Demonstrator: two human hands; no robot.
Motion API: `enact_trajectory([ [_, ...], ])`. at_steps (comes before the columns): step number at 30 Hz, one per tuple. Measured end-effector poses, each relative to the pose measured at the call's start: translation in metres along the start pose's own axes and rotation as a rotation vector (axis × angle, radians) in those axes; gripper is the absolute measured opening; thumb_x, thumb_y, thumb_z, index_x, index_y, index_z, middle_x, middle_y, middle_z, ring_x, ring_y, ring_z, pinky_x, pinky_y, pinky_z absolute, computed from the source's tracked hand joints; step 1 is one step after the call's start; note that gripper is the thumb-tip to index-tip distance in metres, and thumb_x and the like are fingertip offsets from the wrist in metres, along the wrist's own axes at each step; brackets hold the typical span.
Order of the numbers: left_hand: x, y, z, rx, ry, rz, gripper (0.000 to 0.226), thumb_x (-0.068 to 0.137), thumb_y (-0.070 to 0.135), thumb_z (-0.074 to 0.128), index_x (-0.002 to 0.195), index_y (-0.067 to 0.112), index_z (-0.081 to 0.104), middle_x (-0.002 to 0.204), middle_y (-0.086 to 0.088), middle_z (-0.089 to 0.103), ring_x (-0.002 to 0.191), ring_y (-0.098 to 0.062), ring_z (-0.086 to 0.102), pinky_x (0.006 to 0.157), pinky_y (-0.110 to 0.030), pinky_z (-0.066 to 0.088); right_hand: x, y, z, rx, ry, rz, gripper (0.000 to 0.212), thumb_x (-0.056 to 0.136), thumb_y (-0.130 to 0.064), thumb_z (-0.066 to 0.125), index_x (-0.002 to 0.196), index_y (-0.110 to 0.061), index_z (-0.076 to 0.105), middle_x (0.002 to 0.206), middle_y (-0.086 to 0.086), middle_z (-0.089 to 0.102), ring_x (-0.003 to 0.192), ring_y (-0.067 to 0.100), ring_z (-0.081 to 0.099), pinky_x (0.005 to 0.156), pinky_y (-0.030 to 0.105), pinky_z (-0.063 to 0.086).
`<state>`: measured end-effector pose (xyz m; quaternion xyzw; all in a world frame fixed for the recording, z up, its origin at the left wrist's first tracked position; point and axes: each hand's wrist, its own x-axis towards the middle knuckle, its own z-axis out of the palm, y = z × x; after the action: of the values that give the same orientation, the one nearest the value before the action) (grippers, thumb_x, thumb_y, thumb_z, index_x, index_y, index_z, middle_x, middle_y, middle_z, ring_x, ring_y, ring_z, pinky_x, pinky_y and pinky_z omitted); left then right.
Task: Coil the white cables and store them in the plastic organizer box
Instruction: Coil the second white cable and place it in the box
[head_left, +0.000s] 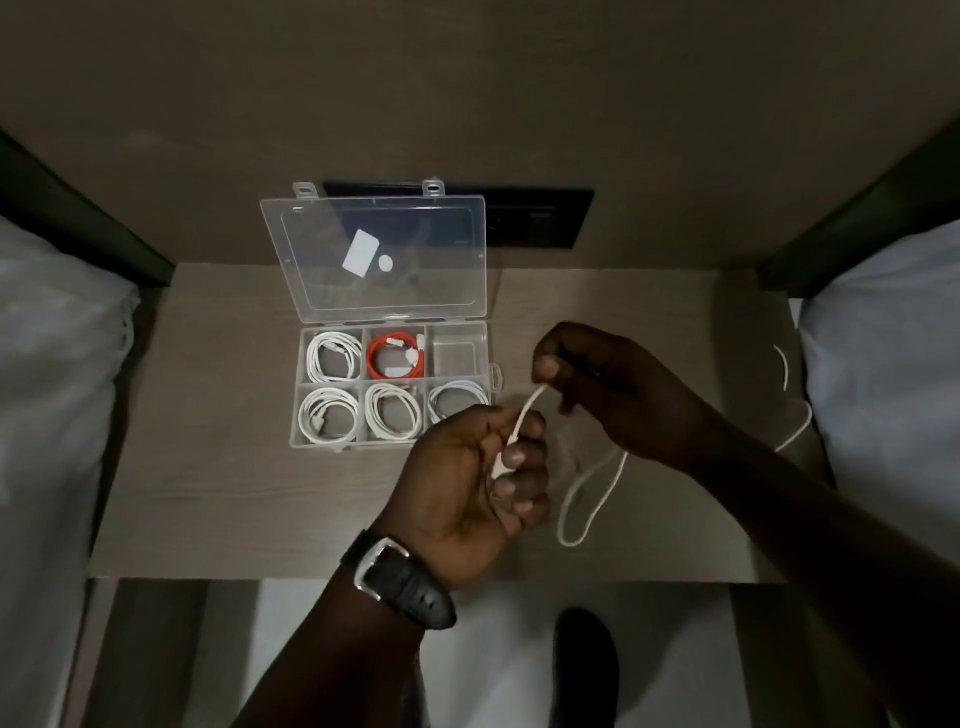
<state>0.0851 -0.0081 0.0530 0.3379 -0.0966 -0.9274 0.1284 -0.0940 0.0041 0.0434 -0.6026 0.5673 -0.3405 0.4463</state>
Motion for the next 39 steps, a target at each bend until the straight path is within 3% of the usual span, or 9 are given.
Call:
enact_trajectory([
  [3, -0.01, -0.001, 0.001, -0.039, -0.128, -0.007, 0.017, 0.085, 0.018, 0.044, 0.077, 0.014, 0.058, 0.061, 0.004, 0.045, 0.048, -0.009, 0.039, 0.053, -0.024, 0.032, 0.003, 0.001, -0.002, -0.012, 0.084, 0.006, 0.016, 0.097, -0.02, 0.058, 0.085, -0.01, 0.059, 0.073, -0.009, 0.056, 0.066, -0.001, 0.053, 0.063, 0.014, 0.042],
  [8, -0.018, 0.015, -0.004, -0.22, -0.197, 0.336, 0.027, 0.092, 0.009, 0.042, 0.095, 0.005, 0.069, 0.099, -0.011, 0.074, 0.098, -0.024, 0.07, 0.085, -0.034, 0.057, -0.015, 0.0, 0.025, -0.042, -0.002, 0.073, 0.024, 0.1, -0.032, 0.048, 0.091, -0.024, 0.068, 0.072, -0.003, 0.061, 0.065, 0.008, 0.055, 0.065, 0.031, 0.047],
  [13, -0.021, 0.036, -0.013, -0.064, -0.052, 0.671, 0.028, 0.09, 0.006, 0.047, 0.112, 0.003, 0.064, 0.136, -0.016, 0.059, 0.132, -0.028, 0.051, 0.116, -0.045, 0.03, -0.056, -0.008, 0.043, -0.197, -0.354, 0.05, 0.027, 0.102, -0.045, 0.043, 0.087, -0.028, 0.057, 0.064, -0.015, 0.053, 0.06, 0.001, 0.055, 0.061, 0.018, 0.041],
  [18, -0.022, 0.031, -0.022, 0.34, 0.235, 0.794, 0.029, 0.088, 0.008, 0.055, 0.115, 0.007, 0.067, 0.128, -0.013, 0.066, 0.121, -0.029, 0.058, 0.103, -0.038, 0.042, -0.061, -0.047, 0.025, -0.289, -0.327, -0.063, 0.034, 0.1, -0.054, 0.04, 0.091, -0.025, 0.057, 0.075, -0.009, 0.063, 0.071, 0.006, 0.065, 0.064, 0.028, 0.052],
  [22, -0.019, 0.003, -0.012, 0.714, 0.226, 0.699, 0.024, 0.09, 0.002, 0.055, 0.1, 0.01, 0.075, 0.103, 0.001, 0.076, 0.101, -0.011, 0.068, 0.09, -0.028, 0.051, -0.026, -0.074, -0.007, -0.428, -0.13, -0.27, 0.019, 0.099, -0.041, 0.045, 0.092, -0.033, 0.06, 0.075, -0.025, 0.058, 0.07, -0.009, 0.059, 0.062, 0.011, 0.044],
  [29, -0.026, -0.008, 0.002, -0.071, -0.112, 0.296, 0.025, 0.087, 0.016, 0.045, 0.086, 0.004, 0.067, 0.064, -0.001, 0.05, 0.056, -0.013, 0.044, 0.058, -0.026, 0.034, 0.021, -0.038, 0.0, 0.026, 0.214, -0.035, 0.023, 0.077, -0.026, 0.079, 0.075, -0.004, 0.073, 0.074, 0.012, 0.072, 0.07, 0.008, 0.064, 0.068, 0.03, 0.05],
  [32, -0.028, 0.002, -0.003, -0.254, -0.161, 0.341, 0.03, 0.092, 0.017, 0.038, 0.09, 0.007, 0.066, 0.067, 0.002, 0.044, 0.058, -0.011, 0.041, 0.064, -0.025, 0.031, 0.006, -0.016, 0.029, 0.014, 0.108, 0.075, 0.031, 0.087, -0.032, 0.065, 0.085, -0.002, 0.073, 0.083, 0.021, 0.073, 0.076, 0.009, 0.06, 0.074, 0.037, 0.05],
  [35, -0.032, 0.022, -0.017, -0.335, -0.109, 0.513, 0.032, 0.095, 0.018, 0.032, 0.1, 0.008, 0.062, 0.072, 0.002, 0.048, 0.065, -0.012, 0.044, 0.071, -0.025, 0.036, -0.03, -0.009, 0.055, -0.201, -0.052, 0.095, 0.025, 0.096, -0.043, 0.055, 0.098, -0.026, 0.073, 0.087, -0.01, 0.075, 0.078, -0.006, 0.062, 0.075, 0.026, 0.048],
  [39, -0.032, 0.04, -0.031, -0.203, 0.07, 0.666, 0.022, 0.095, 0.014, 0.041, 0.101, 0.006, 0.06, 0.077, -0.001, 0.056, 0.071, -0.013, 0.055, 0.079, -0.024, 0.044, -0.065, -0.024, 0.054, -0.503, -0.331, -0.038, 0.036, 0.1, -0.054, 0.033, 0.114, -0.033, 0.059, 0.092, -0.009, 0.069, 0.084, 0.005, 0.064, 0.074, 0.033, 0.052],
])
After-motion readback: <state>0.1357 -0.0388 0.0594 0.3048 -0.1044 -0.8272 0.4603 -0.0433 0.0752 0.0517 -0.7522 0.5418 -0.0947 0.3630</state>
